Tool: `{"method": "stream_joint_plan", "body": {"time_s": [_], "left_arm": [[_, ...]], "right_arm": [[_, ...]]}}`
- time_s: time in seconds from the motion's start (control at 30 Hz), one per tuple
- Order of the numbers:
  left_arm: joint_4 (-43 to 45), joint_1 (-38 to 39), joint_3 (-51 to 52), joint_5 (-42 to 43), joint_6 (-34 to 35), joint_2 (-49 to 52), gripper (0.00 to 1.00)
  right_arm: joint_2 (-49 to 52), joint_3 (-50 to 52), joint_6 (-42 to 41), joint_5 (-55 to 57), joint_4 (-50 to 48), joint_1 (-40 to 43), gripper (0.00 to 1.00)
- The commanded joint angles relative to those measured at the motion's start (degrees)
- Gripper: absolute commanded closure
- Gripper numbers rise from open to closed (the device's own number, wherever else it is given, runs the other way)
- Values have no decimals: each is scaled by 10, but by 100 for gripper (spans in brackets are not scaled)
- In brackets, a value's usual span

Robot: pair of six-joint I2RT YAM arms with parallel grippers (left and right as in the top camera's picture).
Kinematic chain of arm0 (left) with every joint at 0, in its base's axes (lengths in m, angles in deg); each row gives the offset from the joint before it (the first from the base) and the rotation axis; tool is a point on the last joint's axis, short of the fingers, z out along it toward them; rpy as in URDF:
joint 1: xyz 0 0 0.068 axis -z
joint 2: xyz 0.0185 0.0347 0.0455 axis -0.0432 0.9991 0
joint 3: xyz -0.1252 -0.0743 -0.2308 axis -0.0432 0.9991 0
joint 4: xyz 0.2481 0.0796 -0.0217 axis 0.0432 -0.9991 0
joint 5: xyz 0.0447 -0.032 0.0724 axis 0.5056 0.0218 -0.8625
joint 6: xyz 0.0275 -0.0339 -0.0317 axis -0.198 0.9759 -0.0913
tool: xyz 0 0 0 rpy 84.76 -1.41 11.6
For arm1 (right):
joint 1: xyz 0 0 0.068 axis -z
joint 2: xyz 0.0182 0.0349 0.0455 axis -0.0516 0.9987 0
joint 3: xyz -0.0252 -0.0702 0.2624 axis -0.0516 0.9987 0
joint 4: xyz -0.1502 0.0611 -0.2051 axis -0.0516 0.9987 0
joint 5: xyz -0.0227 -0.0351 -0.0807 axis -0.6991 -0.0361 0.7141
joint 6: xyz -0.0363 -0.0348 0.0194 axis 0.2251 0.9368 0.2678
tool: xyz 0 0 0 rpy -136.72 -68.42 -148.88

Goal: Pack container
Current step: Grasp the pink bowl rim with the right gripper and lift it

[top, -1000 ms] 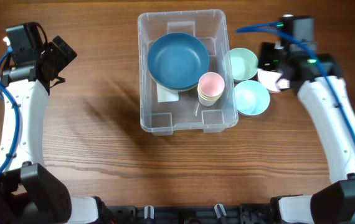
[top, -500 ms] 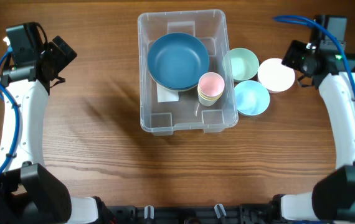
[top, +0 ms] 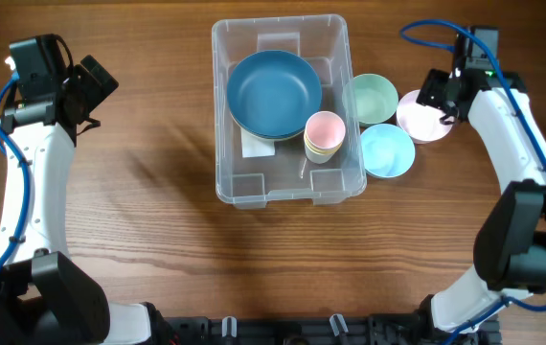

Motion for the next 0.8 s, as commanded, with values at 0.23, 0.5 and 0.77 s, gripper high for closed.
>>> {"method": "stream_joint_plan", "body": {"time_s": [0.23,0.5,0.77], "left_arm": [[0,-3,-5,-5,0,4,0],[0,-3,-5,-5,0,4,0],[0,-3,-5,-5,0,4,0]], "right_arm": [[64,-12,9,6,-37,29,22],[93,-12,22,-5,-37,57,19],[119,-5,35,-46,-46,59,24]]}}
